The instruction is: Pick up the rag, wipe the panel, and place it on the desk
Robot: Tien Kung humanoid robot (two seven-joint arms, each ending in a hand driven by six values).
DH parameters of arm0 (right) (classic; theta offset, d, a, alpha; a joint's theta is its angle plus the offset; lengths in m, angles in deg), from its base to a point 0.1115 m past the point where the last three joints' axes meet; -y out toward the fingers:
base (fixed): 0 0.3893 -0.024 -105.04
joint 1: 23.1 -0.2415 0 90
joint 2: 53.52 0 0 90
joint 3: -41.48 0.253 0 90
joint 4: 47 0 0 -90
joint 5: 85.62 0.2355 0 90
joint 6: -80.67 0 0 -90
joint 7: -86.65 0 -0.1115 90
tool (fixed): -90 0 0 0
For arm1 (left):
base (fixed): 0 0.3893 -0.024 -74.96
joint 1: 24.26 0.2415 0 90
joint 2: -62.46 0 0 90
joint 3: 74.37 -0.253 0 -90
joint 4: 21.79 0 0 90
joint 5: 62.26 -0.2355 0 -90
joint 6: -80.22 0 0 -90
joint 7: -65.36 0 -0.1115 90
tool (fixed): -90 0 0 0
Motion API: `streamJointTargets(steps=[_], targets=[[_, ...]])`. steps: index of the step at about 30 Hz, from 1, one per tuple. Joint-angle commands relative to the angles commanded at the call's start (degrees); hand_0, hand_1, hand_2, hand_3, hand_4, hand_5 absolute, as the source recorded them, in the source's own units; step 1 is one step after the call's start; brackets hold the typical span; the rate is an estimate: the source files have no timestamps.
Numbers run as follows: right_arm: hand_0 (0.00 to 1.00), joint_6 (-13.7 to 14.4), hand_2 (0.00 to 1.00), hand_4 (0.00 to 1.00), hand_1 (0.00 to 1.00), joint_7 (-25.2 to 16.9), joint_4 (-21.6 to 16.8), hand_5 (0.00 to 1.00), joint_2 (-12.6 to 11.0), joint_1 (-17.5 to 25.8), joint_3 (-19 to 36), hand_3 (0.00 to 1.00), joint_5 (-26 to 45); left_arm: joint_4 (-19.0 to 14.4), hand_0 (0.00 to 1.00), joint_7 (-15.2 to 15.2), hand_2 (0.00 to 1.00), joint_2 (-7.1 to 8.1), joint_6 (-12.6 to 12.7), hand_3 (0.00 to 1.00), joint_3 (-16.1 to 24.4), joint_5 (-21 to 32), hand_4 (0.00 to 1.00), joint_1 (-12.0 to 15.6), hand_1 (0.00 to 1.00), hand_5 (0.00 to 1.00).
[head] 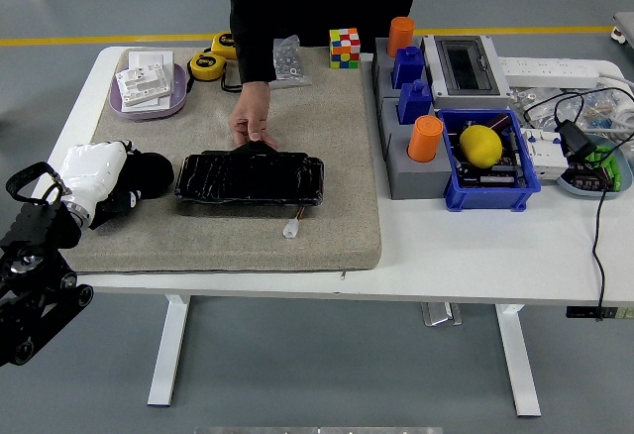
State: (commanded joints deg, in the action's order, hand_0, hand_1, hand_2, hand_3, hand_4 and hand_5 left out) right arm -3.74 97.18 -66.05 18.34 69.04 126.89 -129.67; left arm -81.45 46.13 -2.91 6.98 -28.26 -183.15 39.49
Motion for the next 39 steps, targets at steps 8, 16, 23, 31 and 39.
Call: streamJointTargets(steps=[8,16,23,31,39], targets=[[0.689,-0.13,0.647,0.998,0.466,0.02,0.23,0.693,-0.03,-0.09,-0.09,0.622,0.08,-0.73,0.361,0.47,0.570,0.38,-1.59,0.518,0.44,0.23,0.213,0.10,0.485,0.002],[0.689,-0.03,0.647,0.998,0.465,-0.03,0.23,0.692,-0.07,-0.21,-0.27,0.622,0.22,-0.90,0.454,1.09,0.743,0.74,-3.02,0.648,0.40,0.71,0.880,0.03,0.648,0.181],[0.689,-0.08,0.646,0.998,0.463,0.03,0.34,0.691,-0.12,-0.25,-0.15,0.621,0.13,-1.35,0.464,1.34,0.761,0.86,-3.71,0.768,0.43,0.95,0.998,0.09,0.669,0.375],[0.689,-0.08,0.647,0.998,0.463,-0.03,0.41,0.689,-0.09,-0.36,-0.17,0.622,0.21,-1.36,0.470,1.36,0.783,1.15,-4.61,0.793,0.74,0.80,0.998,-0.02,0.692,0.491],[0.690,-0.13,0.647,0.998,0.462,-0.02,0.58,0.688,-0.17,-0.39,-0.24,0.622,0.40,-1.31,0.477,1.14,0.806,1.63,-5.71,0.816,0.99,0.72,0.998,0.04,0.711,0.564]])
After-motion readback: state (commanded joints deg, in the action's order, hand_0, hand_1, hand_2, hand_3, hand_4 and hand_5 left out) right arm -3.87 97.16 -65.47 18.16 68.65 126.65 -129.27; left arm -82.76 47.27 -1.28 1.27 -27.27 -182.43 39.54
